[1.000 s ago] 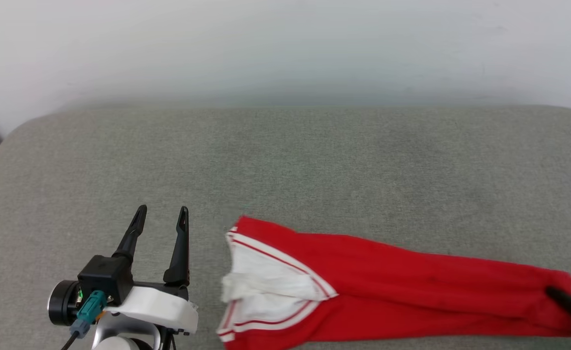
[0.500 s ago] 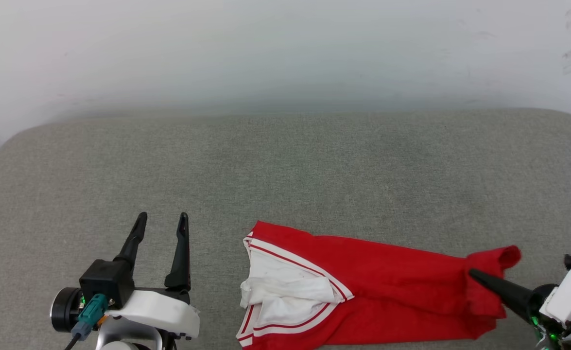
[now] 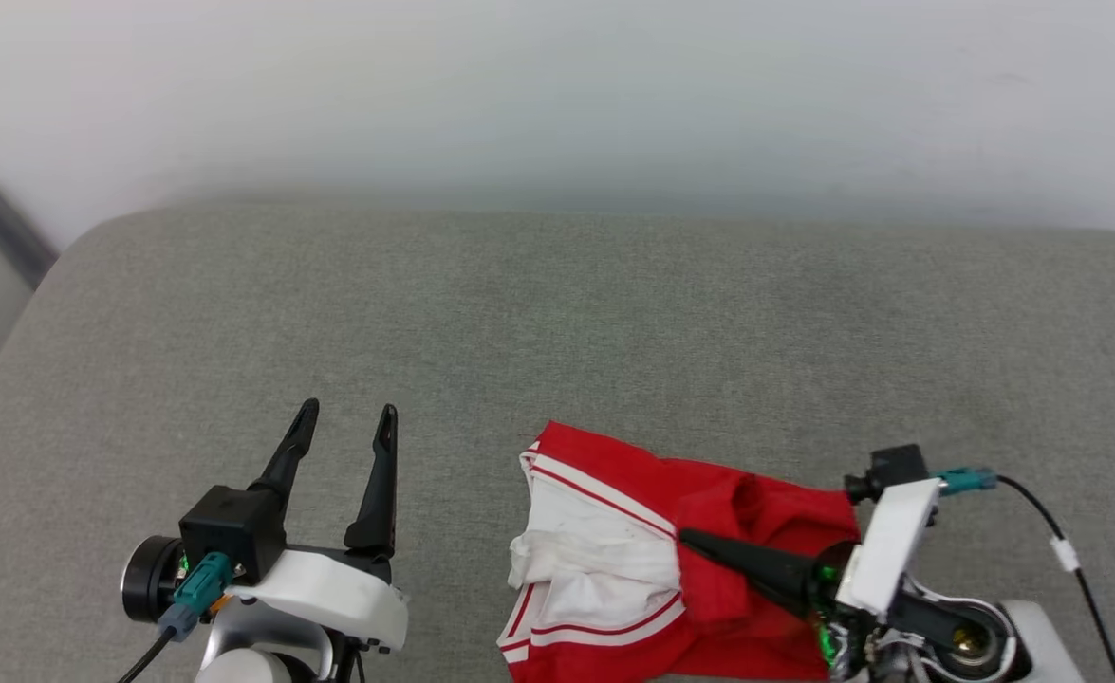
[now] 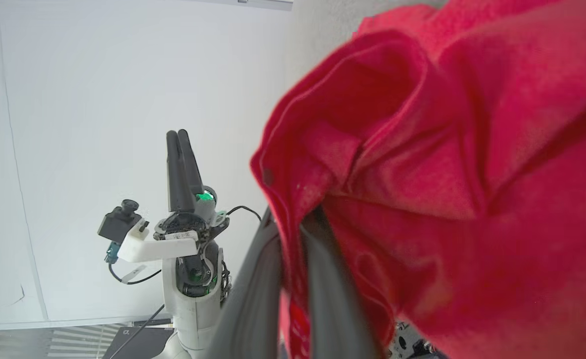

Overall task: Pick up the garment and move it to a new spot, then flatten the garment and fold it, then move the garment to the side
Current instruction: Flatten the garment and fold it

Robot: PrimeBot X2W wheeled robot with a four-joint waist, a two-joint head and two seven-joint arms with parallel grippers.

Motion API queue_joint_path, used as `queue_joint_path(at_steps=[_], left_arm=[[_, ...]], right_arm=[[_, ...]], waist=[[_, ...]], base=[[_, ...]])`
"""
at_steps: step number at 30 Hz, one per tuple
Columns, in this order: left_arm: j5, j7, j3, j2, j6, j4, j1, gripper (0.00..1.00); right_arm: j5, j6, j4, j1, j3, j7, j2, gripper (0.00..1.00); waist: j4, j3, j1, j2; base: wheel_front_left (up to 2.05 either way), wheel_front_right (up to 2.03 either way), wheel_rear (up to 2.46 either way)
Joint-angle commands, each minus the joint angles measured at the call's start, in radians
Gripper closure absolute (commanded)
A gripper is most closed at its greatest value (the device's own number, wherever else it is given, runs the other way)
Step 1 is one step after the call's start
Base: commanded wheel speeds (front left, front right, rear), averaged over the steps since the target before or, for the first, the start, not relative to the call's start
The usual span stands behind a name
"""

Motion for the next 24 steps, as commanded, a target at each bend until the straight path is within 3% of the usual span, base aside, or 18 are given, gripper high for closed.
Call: queue_joint_path(at_steps=[1,7,9,10,11,12,18,24], left_arm=[[-0.001,-0.002,-0.006,-0.003,-0.006,0.003,-0.020,0.00],[-0.004,-0.014,-0.013,-0.014,-0.017,0.021,-0.044,0.00],[-0.004,-0.018,-0.018,-0.021,-0.017,0.031,-0.051,0.00],[-0.006,-0.022,-0.019,-0.025,-0.017,0.036,-0.055,0.00],[-0.008,-0.025,-0.020,-0.027,-0.019,0.042,-0.058,0.00],[-0.008,-0.029,-0.021,-0.029,-0.020,0.048,-0.059,0.00],[-0.011,-0.039,-0.026,-0.028,-0.028,0.085,-0.067,0.00],[-0.021,-0.044,-0.025,-0.031,-0.027,0.107,-0.071,0.00]], right_arm=[[0.012,0.000,0.008,-0.025,0.068,-0.042,0.001,1.00],[-0.004,0.000,0.031,-0.077,0.212,-0.161,0.001,1.00],[-0.046,0.000,0.045,-0.096,0.248,-0.213,0.001,0.85],[-0.063,0.000,0.049,-0.103,0.264,-0.233,0.002,0.66],[-0.067,0.000,0.059,-0.105,0.278,-0.242,0.001,0.19],[-0.076,0.000,0.060,-0.112,0.290,-0.253,0.001,0.00],[-0.081,0.000,0.039,-0.139,0.341,-0.272,-0.026,0.00],[-0.174,0.000,-0.063,-0.167,0.425,-0.320,-0.117,0.00]], waist=[[0.026,0.018,0.0000,0.0000],[0.056,0.050,0.0000,0.0000],[0.064,0.064,0.0000,0.0000],[0.067,0.069,0.0000,0.0000],[0.069,0.073,0.0000,0.0000],[0.071,0.075,0.0000,0.0000],[0.067,0.073,0.0000,0.0000],[0.048,0.057,0.0000,0.0000]], base=[[0.00,0.00,0.00],[0.00,0.00,0.00],[0.00,0.00,0.00],[0.00,0.00,0.00],[0.00,0.00,0.00],[0.00,0.00,0.00],[0.00,0.00,0.00],[0.00,0.00,0.00]])
